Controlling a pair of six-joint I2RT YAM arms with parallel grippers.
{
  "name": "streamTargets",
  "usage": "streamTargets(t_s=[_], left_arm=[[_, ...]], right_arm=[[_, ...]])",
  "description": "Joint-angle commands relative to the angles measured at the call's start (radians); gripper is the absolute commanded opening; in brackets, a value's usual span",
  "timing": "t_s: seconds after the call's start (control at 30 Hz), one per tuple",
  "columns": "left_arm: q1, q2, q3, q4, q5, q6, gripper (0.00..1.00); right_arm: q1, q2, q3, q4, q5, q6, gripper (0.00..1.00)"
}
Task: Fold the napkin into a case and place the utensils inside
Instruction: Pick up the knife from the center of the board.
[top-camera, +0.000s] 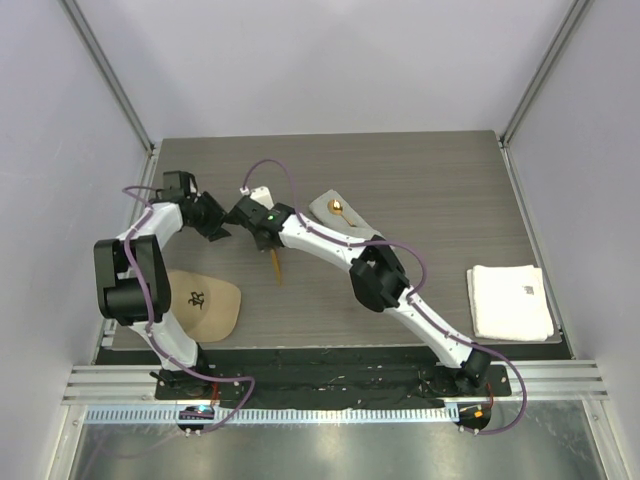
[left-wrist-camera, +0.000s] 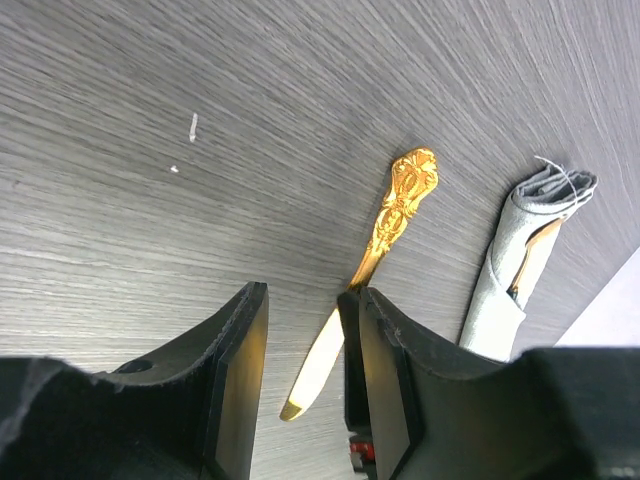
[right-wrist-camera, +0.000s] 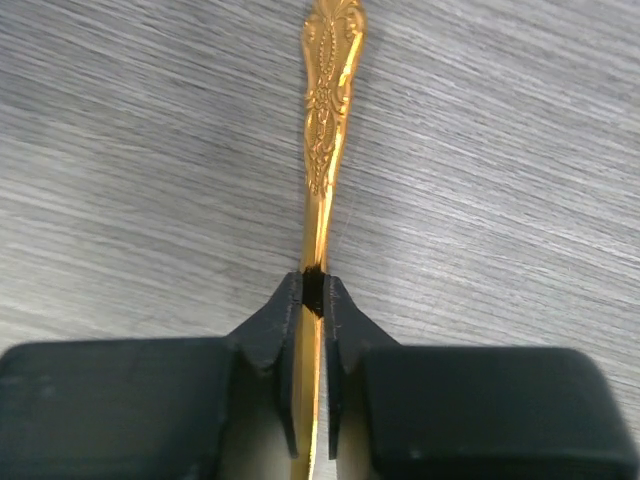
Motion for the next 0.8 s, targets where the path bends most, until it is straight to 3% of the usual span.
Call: streamTargets(t_s=[0.0, 0.17, 0.2, 0.23, 0.33, 0.47, 0.63, 0.77], left_arm=[[0.009, -0.049, -0.005, 0.013, 0.029, 0.006, 0.45], [0.015, -0.072, -0.008, 0.013, 0.040, 0.003, 0.45], [0.015, -0.073, -0.009, 0.019, 0.037, 0.001, 0.46], [0.015, -0.073, -0.012, 0.019, 0.035, 0.000, 0.46], [0.010, -0.041, 0.005, 0.015, 0.079, 0.010, 0.47], [-0.043, 0.020, 0.051, -0.040, 0.021, 0.065, 0.48], [-0.146, 0.089, 0.092, -0.048, -0.023, 0.004, 0.56], [-0.171, 0.155, 0.149, -0.053, -0.013, -0.008, 0.56]], right_arm=[[0.028, 0.152, -0.059, -0.135, -0.162, 0.033, 0.16], [0.030, 0.152, -0.074, -0.107, -0.208, 0.053, 0.17], [0.035, 0.150, -0.077, -0.100, -0.197, 0.055, 0.03], [0.033, 0.158, -0.077, -0.096, -0.194, 0.055, 0.01], [0.033, 0.143, -0.098, -0.121, -0.154, 0.053, 0.01], [0.036, 0.068, -0.175, -0.112, -0.064, 0.015, 0.01], [0.039, 0.028, -0.217, -0.087, -0.012, -0.014, 0.01], [0.050, 0.014, -0.246, -0.058, -0.007, -0.014, 0.01]])
